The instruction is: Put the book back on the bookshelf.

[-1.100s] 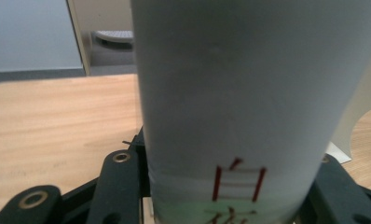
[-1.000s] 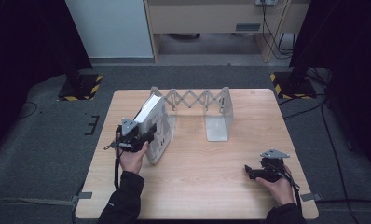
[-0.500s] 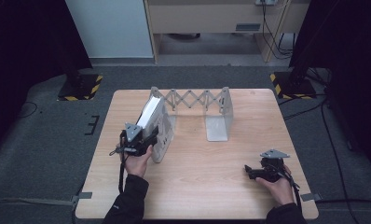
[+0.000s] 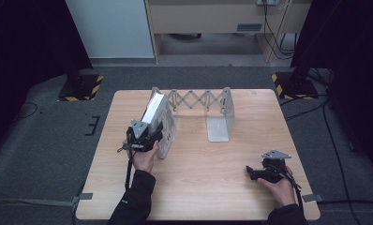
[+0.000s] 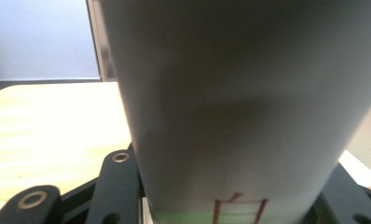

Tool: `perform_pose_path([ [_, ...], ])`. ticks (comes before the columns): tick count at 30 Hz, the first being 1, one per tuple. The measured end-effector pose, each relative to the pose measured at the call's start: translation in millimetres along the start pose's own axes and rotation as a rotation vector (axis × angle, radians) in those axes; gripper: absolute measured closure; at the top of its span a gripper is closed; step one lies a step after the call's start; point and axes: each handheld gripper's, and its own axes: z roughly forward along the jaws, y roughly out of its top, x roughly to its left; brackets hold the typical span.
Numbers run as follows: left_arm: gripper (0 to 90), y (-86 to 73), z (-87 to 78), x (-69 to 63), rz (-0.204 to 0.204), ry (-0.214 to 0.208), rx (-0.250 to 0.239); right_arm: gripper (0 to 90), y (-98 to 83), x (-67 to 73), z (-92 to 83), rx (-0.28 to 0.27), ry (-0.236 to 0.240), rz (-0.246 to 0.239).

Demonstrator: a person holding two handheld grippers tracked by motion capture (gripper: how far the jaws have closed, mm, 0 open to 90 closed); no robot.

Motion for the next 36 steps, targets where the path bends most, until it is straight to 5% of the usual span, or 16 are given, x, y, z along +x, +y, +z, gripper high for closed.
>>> perform_pose_path([
  [10, 51.6, 2.8, 18.3, -6.3, 0.003, 0.030, -0.021, 5.5, 0.0, 0.0, 0.0, 0.000, 0.000, 0.000],
  [19, 49.2, -0.3, 19.9, -3.3, -0.009, -0.008, -0.036, 5.5, 0.0, 0.1, 0.0, 0.000, 0.000, 0.001],
  [25, 44.4, -13.5, 14.0, -3.8, -0.004, -0.039, 0.029, 5.5, 0.0, 0.1, 0.0, 0.000, 0.000, 0.000],
  [31, 45.4, -29.1, 10.0, 0.4, -0.054, -0.067, 0.058, 5.5, 0.0, 0.1, 0.0, 0.000, 0.000, 0.001],
  [36, 48.6, -31.5, 12.9, -3.4, -0.014, -0.039, 0.082, 5.5, 0.0, 0.2, -0.1, 0.001, 0.001, 0.002],
])
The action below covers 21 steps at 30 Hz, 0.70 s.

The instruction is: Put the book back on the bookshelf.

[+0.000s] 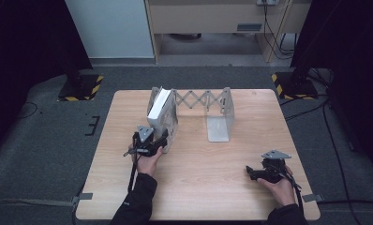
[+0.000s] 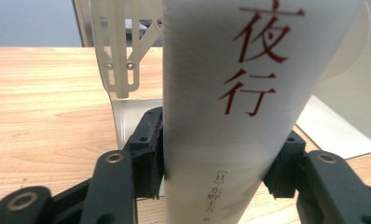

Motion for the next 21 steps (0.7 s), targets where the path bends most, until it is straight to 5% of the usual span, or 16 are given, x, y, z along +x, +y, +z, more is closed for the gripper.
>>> perform_pose_path([
  [4, 51.3, 0.3, -0.3, -3.3, 0.034, 0.042, -0.005, 5.5, 0.0, -0.1, 0.1, 0.000, -0.001, -0.002],
  [14, 52.0, 2.7, 14.7, -8.3, 0.030, 0.094, -0.037, 5.5, 0.0, -0.2, 0.1, -0.001, 0.000, -0.003],
  [21, 50.3, 2.6, 20.9, -3.6, 0.022, 0.056, -0.052, 5.4, 0.0, 0.0, 0.0, 0.000, 0.000, 0.000],
])
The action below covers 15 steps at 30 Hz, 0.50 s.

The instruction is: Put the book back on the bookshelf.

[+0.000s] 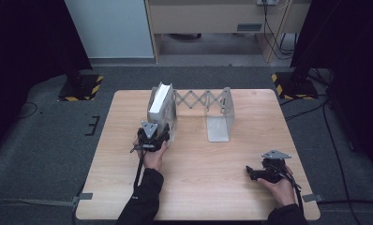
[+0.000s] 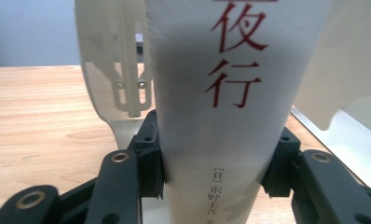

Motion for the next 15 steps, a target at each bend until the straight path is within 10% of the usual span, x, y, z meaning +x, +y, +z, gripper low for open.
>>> perform_pose_path([
  [8, 45.8, -9.8, -16.2, 8.1, -0.007, -0.126, 0.009, 5.4, 0.0, 0.0, 0.0, 0.000, 0.000, 0.000],
  [15, 48.0, -11.6, -19.8, 4.7, -0.009, -0.127, 0.018, 5.4, 0.0, 0.0, 0.0, 0.000, 0.001, -0.002],
])
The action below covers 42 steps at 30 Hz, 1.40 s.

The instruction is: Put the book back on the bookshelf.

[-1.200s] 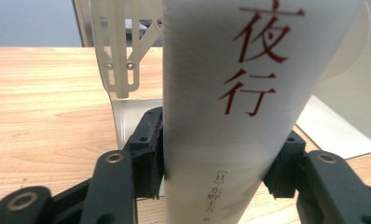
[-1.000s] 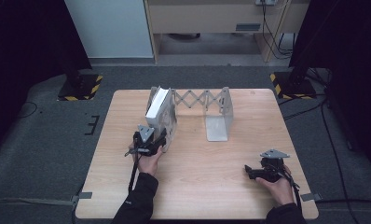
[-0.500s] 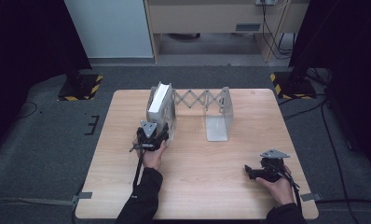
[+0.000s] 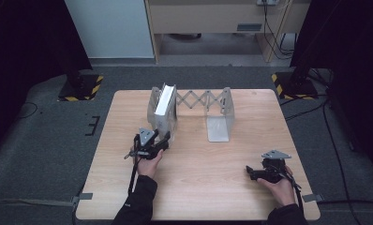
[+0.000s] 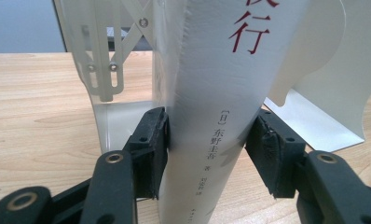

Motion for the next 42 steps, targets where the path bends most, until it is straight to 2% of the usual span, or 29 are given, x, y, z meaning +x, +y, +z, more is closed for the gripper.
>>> perform_pose_path([
  [8, 48.0, 7.6, 5.5, -4.2, 0.020, -0.009, 0.041, 5.4, 0.0, -0.1, 0.1, 0.000, -0.002, -0.001],
  [13, 47.1, 6.1, 13.7, -8.5, 0.020, 0.001, 0.018, 5.4, 0.0, 0.0, 0.0, 0.000, 0.000, 0.000],
  [19, 46.9, 13.2, 23.6, -11.1, 0.015, 0.020, 0.044, 5.4, 0.0, 0.0, 0.0, 0.000, 0.000, 0.000],
  [23, 46.6, 11.6, 30.5, -10.7, 0.004, 0.026, 0.014, 5.4, 0.1, 0.0, 0.0, 0.000, 0.000, 0.000],
  [27, 46.1, 11.3, 33.8, -11.0, 0.004, 0.029, 0.004, 5.4, 0.0, -0.1, 0.2, -0.001, -0.001, -0.002],
  [32, 44.9, 16.6, 37.3, -11.9, 0.007, 0.022, 0.038, 5.4, 0.0, 0.0, 0.0, 0.000, 0.000, 0.000],
  [37, 42.4, 16.6, 32.8, -8.8, 0.007, -0.005, 0.050, 5.4, 0.0, 0.0, 0.0, 0.000, -0.001, 0.001],
  [42, 36.9, 12.6, 10.7, -3.1, 0.015, -0.036, 0.070, 5.4, 0.0, 0.1, 0.0, 0.000, -0.001, 0.001],
])
